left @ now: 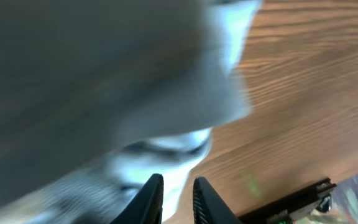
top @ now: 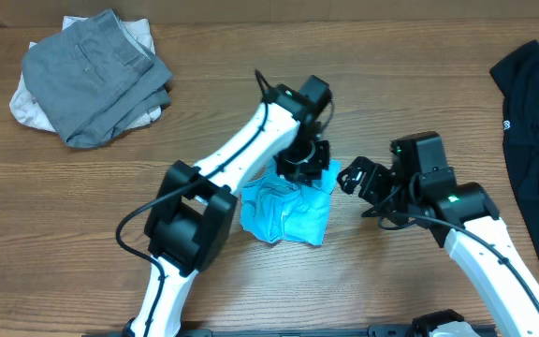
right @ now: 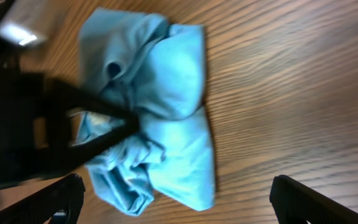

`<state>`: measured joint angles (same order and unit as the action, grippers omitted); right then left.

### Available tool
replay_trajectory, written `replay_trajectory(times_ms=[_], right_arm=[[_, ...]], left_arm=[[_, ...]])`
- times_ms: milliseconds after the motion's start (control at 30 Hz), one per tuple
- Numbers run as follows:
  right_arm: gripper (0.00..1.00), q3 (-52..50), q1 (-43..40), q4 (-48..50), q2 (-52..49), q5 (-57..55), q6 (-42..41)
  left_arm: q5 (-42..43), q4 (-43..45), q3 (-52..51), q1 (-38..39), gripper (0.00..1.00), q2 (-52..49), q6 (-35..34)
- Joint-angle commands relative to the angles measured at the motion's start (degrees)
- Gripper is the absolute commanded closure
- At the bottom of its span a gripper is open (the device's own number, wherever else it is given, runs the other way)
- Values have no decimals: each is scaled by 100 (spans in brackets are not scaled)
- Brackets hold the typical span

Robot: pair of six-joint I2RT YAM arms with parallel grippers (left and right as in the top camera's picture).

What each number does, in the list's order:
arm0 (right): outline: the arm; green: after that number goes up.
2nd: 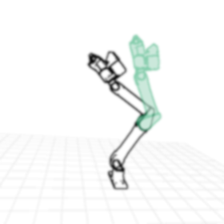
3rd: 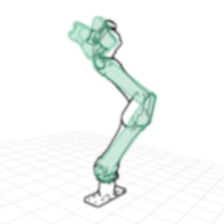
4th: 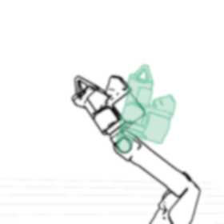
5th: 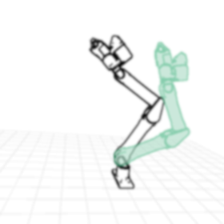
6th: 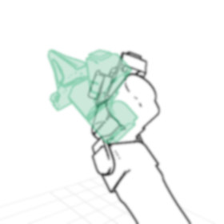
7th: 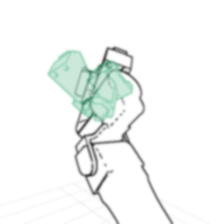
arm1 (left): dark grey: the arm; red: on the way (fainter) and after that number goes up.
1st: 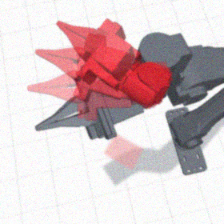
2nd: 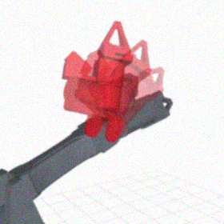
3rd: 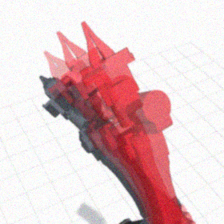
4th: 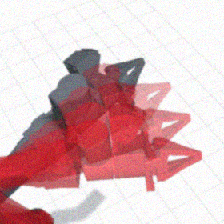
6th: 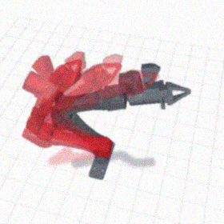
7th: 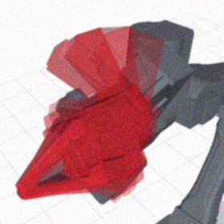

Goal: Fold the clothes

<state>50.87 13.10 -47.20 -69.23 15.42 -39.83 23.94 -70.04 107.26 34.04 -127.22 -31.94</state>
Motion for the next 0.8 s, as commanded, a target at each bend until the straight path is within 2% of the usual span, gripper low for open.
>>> replay_trajectory(times_ms=[0, 33, 100, 133, 300, 600, 767], right_arm=[[0, 22, -229, -109, 11, -83, -42], [0, 22, -269, -146, 11, -83, 11], [0, 22, -315, -184, 11, -85, 129], [0, 22, -321, -195, 11, -83, 127], [0, 20, -321, -181, 11, -33, 125], [0, 22, -321, -179, 11, 70, 125], [0, 22, -321, -179, 11, 70, 127]], left_arm=[[-514, -503, 424, -426, 80, 575, 568], [-669, -732, 503, -498, 75, 671, 708], [-1056, -1220, 601, -614, 53, 846, 876], [-1266, -1440, 605, -662, 48, 935, 887], [-1366, -1639, 514, -570, 46, 986, 1226], [-1386, -914, -267, 63, 42, 938, 1266], [-1408, -612, -570, 160, 40, 935, 1266]])
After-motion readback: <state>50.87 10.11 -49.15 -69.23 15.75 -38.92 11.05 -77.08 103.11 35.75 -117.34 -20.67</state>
